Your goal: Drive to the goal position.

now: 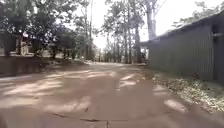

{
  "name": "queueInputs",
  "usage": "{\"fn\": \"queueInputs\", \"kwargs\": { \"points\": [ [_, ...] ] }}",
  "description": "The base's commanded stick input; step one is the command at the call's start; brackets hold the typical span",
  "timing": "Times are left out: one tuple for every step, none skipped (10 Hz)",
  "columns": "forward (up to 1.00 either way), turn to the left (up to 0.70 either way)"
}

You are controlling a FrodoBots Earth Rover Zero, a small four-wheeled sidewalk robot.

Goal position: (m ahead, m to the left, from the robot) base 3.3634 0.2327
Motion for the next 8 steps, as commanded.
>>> {"fn": "queueInputs", "kwargs": {
  "points": [
    [1.0,0.0],
    [1.0,0.0],
    [1.0,0.0],
    [1.0,0.0],
    [1.0,0.0],
    [1.0,0.0],
    [1.0,0.0],
    [1.0,0.0]
  ]
}}
